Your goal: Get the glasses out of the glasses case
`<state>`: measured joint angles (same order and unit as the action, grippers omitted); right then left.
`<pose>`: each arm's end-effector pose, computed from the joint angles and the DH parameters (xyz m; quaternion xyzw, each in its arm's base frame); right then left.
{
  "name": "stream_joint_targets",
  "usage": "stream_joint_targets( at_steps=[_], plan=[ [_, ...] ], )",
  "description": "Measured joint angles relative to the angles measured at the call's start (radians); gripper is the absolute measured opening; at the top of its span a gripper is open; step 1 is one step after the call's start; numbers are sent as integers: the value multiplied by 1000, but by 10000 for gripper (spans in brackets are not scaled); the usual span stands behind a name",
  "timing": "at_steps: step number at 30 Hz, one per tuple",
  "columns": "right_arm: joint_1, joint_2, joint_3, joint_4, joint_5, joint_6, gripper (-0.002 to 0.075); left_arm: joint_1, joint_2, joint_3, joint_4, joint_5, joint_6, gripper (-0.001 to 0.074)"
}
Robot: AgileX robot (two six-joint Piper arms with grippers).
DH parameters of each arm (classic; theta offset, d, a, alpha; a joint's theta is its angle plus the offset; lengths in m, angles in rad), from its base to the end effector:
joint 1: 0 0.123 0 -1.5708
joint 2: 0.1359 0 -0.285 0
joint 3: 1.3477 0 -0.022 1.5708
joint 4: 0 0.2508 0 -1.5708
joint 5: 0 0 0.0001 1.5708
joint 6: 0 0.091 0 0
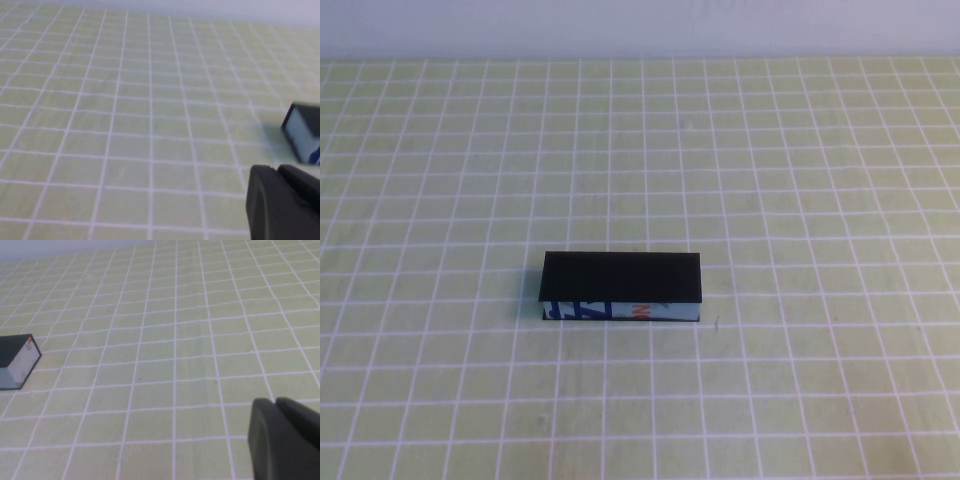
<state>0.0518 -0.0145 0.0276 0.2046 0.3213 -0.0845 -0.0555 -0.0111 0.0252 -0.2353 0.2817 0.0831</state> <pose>0.0534 0.0086 0.1763 0.0030 0.7868 0.0750 0.6126 0.0543 -0.0089 0.1805 -0.0135 0.7743 -0.0877 0.6266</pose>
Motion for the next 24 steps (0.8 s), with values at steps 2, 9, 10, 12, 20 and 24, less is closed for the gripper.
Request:
stream_joint_targets(
  at_steps=[2,9,10,12,20,24],
  plan=[
    [0,0,0,0,0,0,-18,0,0,0,-136,-58,-12,-4],
    [0,0,0,0,0,0,-18,0,0,0,-421,-208,-23,-4],
    [0,0,0,0,0,0,-18,0,0,0,-428,-218,-23,-4],
    [0,0,0,0,0,0,-18,0,0,0,-439,-224,-23,-4],
    [0,0,0,0,0,0,-18,0,109,-108,-446,-1,-21,-4],
    [0,0,0,0,0,0,-18,0,315,-276,-436,191,44,-4]
  ],
)
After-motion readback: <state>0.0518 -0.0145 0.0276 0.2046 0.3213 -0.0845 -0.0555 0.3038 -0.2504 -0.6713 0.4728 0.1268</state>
